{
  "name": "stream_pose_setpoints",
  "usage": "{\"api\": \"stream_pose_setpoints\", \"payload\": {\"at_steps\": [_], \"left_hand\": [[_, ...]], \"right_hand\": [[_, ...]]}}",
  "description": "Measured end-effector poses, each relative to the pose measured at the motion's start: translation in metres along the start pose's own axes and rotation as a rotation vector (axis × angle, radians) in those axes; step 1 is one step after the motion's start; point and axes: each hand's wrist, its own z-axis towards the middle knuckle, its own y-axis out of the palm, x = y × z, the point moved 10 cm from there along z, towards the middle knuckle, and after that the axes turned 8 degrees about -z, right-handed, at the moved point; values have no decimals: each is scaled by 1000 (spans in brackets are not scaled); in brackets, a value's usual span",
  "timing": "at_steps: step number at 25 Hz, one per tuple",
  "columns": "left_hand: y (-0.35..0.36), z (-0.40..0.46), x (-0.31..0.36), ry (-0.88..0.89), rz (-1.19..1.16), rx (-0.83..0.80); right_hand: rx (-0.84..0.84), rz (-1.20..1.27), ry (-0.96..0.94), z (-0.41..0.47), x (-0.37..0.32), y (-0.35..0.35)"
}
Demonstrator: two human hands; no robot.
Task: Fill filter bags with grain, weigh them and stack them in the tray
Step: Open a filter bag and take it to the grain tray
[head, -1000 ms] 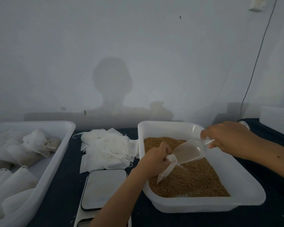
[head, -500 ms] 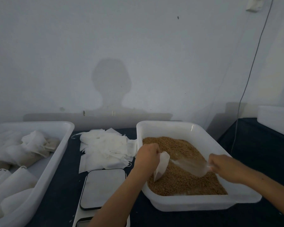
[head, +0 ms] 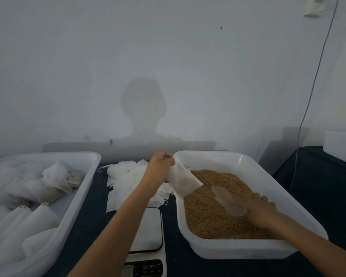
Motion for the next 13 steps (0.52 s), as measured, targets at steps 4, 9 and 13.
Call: {"api": "stream_pose_setpoints", "payload": {"at_steps": [4,9,13], "left_hand": [[-27,-7,14,-72,53,-82],[-46,-19,21,19,491,-163],[-68,-31,15,164,762,-62]], "right_hand": [[426,329,-145,-30,-36,-83],[109,932,-622,-95,-147,-126],[94,1041,-613,-112,-225,-116]]}}
